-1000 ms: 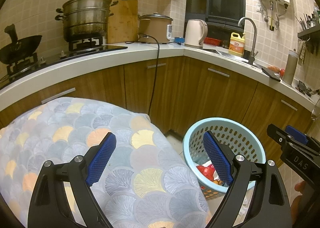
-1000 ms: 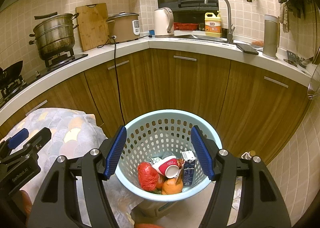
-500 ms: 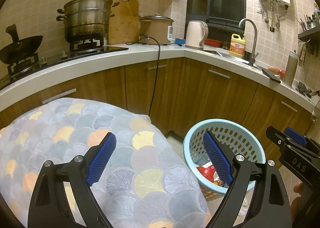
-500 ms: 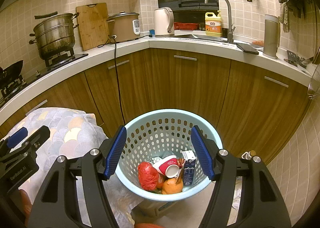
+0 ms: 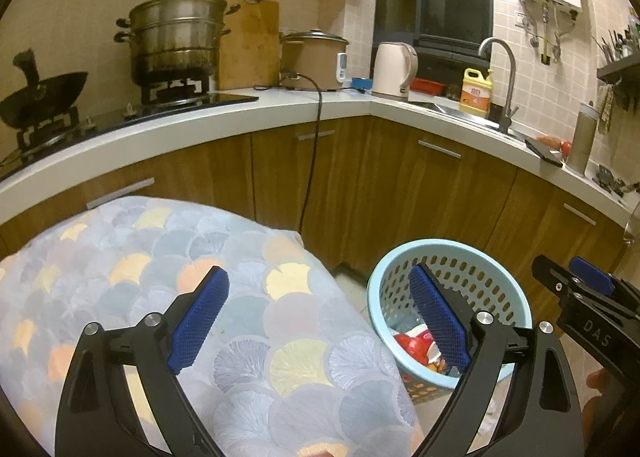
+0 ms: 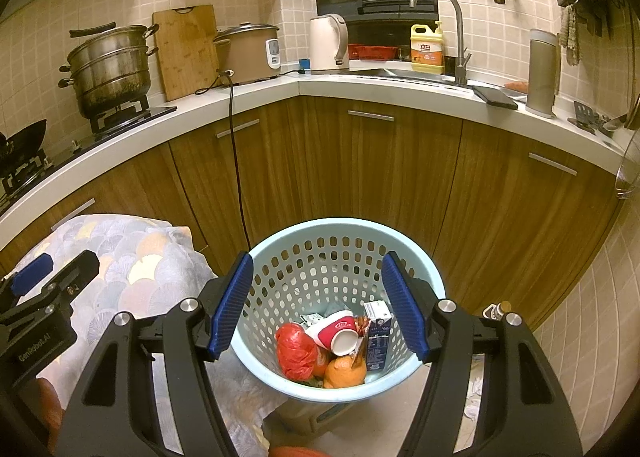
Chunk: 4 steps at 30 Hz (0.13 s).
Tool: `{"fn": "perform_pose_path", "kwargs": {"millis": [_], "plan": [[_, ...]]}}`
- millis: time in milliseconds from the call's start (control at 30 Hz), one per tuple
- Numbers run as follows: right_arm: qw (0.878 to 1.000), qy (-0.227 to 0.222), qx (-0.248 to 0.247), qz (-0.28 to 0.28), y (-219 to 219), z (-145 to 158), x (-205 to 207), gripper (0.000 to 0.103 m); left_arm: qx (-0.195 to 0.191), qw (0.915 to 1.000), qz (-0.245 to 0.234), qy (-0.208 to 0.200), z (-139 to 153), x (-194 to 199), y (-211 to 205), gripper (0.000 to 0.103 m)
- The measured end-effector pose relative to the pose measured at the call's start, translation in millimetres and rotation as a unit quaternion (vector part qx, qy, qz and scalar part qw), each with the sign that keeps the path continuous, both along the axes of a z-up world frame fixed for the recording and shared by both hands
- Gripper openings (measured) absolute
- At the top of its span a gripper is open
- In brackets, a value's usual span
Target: Collect trash
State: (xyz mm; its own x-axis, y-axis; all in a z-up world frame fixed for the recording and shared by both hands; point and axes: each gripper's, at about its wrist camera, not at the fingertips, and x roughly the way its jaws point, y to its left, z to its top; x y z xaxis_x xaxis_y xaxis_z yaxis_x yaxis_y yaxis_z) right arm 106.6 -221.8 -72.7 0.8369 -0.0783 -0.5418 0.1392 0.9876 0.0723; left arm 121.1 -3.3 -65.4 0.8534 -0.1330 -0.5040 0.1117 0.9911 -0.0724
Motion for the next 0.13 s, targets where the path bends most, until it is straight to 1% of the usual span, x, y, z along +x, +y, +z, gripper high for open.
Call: {"fn": "perform_pose_path", "kwargs": {"millis": [133], "plan": [[1.0, 0.001, 0.0, 0.0, 0.4, 0.0, -0.4, 0.063, -0.008, 1.0, 0.005, 0.001, -0.2, 1.5, 5.2, 0.089]]}}
